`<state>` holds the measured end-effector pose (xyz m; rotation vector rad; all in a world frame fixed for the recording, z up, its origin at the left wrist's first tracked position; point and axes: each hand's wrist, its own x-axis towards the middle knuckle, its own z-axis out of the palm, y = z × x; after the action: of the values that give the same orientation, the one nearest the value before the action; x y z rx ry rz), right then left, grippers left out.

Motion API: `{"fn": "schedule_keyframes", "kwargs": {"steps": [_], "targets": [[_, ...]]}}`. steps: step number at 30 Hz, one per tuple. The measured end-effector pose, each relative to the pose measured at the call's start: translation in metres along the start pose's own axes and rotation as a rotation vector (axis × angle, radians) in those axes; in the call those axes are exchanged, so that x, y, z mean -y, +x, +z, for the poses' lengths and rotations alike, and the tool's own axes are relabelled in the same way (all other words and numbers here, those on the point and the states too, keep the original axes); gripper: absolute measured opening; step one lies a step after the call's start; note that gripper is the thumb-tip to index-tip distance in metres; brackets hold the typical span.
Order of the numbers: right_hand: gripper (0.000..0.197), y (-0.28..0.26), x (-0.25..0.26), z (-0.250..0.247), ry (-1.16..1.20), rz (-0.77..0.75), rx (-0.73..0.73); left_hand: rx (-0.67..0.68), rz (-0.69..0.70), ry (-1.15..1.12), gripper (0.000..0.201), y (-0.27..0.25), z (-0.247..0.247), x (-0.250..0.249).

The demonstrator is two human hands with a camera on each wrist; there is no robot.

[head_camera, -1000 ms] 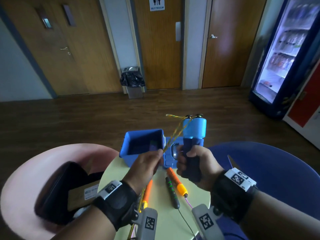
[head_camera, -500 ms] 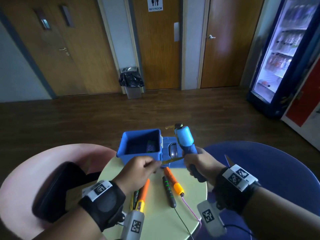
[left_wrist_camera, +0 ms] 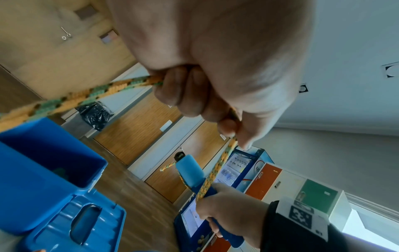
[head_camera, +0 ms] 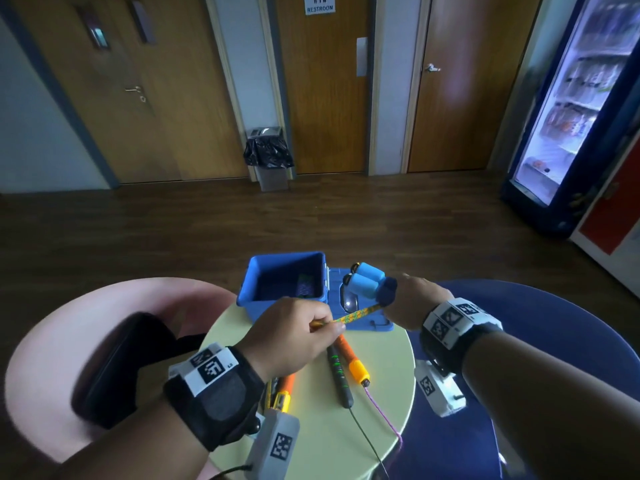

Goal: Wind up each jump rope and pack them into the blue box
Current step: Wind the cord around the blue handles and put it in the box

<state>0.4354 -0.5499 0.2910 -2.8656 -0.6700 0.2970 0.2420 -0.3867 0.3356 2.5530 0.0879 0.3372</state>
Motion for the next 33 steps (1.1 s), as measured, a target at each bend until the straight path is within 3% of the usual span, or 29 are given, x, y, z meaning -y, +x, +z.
{"fn": "schedule_keyframes", "kwargs": {"steps": [12, 18, 21, 25, 29, 33], "targets": [[0.026, -0.013, 0.013, -0.002, -0.118, -0.078, 0.007, -0.040, 0.168, 0.394, 0.038, -0.009, -0.004, -0.005], [0.027, -0.046, 0.035, 0.010, -0.374, -0.369, -0.067, -0.080, 0.214, 0.401, 0.038, 0.008, -0.026, -0.007], [0.020, -0.065, 0.046, 0.012, -0.414, -0.560, -0.032, -0.019, 0.154, 0.408, 0.041, 0.024, -0.035, -0.002], [0.028, -0.085, 0.057, 0.010, -0.463, -0.745, 0.006, 0.136, -0.013, 0.398, 0.047, 0.043, -0.038, 0.018], [0.019, -0.095, 0.060, -0.002, -0.394, -0.752, -0.001, 0.275, -0.137, 0.310, 0.052, 0.051, -0.031, 0.036], [0.015, -0.101, 0.059, -0.013, -0.362, -0.738, -0.027, 0.350, -0.170, 0.160, 0.051, 0.056, -0.027, 0.043]]}}
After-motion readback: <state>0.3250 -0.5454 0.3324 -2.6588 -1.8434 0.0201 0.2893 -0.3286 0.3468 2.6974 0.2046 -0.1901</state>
